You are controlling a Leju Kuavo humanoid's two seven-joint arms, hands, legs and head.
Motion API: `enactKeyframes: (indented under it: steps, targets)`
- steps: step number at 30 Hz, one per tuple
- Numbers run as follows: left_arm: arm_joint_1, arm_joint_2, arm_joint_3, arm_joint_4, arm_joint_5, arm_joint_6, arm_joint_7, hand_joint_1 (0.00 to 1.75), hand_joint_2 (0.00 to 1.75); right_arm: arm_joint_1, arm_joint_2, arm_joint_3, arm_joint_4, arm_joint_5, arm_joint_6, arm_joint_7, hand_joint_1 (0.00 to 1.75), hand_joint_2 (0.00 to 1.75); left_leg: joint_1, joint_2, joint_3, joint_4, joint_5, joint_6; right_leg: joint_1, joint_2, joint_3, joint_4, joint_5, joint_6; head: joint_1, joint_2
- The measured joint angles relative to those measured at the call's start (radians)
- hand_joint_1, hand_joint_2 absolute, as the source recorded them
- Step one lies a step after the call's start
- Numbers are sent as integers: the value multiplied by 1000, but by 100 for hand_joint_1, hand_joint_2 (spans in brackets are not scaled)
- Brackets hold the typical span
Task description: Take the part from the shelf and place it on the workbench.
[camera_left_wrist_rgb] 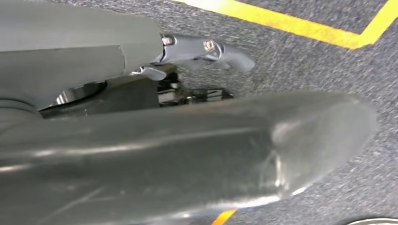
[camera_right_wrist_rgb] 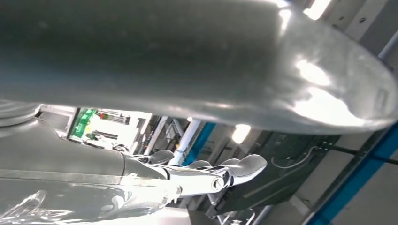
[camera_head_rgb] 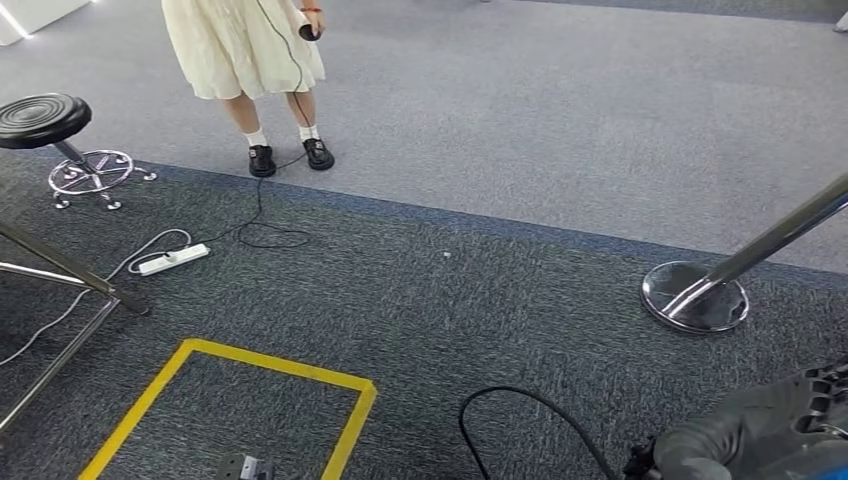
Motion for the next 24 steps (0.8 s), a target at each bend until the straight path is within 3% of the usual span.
enactKeyframes:
  steps: [1,3,4,5,6,8,10,13,15,18,19,20,21,24]
  targets:
    - [-1,0,2,0,0,1,1,0,0,0,0,0,0,0,0,0,0,0,0,0,-39,55,-13,-3,0,0,6,-5,-4,-4,0,0]
    - [-1,1,4,0,0,3,2,0,0,-1,0,0,0,0,0,0,0,0,0,0,-121,148,-70,-5,1,1,14,-9,-12,-10,-1,0]
    - [-1,1,6,0,0,3,2,0,0,-1,0,0,0,0,0,0,0,0,0,0,-150,168,-88,-5,2,3,19,-9,-16,-11,-1,0]
    - [0,1,6,0,0,3,2,0,0,-1,0,0,0,0,0,0,0,0,0,0,-166,164,-81,-5,2,4,24,-9,-20,-12,-1,0]
    - [0,1,6,0,0,3,2,0,0,-1,0,0,0,0,0,0,0,0,0,0,-168,132,-47,-3,3,6,30,-9,-23,-11,-1,0]
    - [-2,1,7,0,0,3,2,0,0,-1,0,0,0,1,0,0,0,0,0,1,-142,20,49,2,4,8,40,-7,-28,-6,-1,0]
    - [-4,1,7,0,0,3,2,0,0,-1,0,0,0,2,0,0,0,0,-2,1,-124,-56,88,10,6,9,43,-7,-29,4,-1,0]
    - [-3,0,8,0,0,5,3,0,0,-1,0,0,0,3,0,0,0,0,-2,0,-122,-70,103,28,6,9,44,-8,-33,23,-1,0]
    - [-3,-1,8,0,0,6,3,0,0,-1,0,0,0,3,0,1,0,0,2,1,-118,-73,114,40,5,6,33,27,-61,33,3,0]
    - [-3,-1,8,0,0,6,5,0,0,-1,0,0,0,3,0,1,0,0,3,4,-118,-74,117,47,4,3,-41,219,-170,45,7,0]
    - [-2,-1,8,0,0,7,5,0,0,-1,0,0,0,4,0,1,0,0,3,6,-119,-73,117,47,3,3,-61,275,-194,48,7,0]
    - [-2,0,8,0,0,7,5,0,0,-1,0,0,0,4,0,1,0,0,3,6,-119,-73,117,47,3,3,-65,295,-198,48,7,0]
    - [-2,0,8,0,0,7,5,0,0,-1,0,0,0,4,0,1,0,0,3,6,-118,-73,117,46,2,3,-47,272,-183,48,7,0]
    - [-2,0,8,0,0,4,5,0,0,-1,0,0,0,3,0,2,0,0,2,4,-113,-72,113,37,-1,2,75,64,-110,46,7,0]
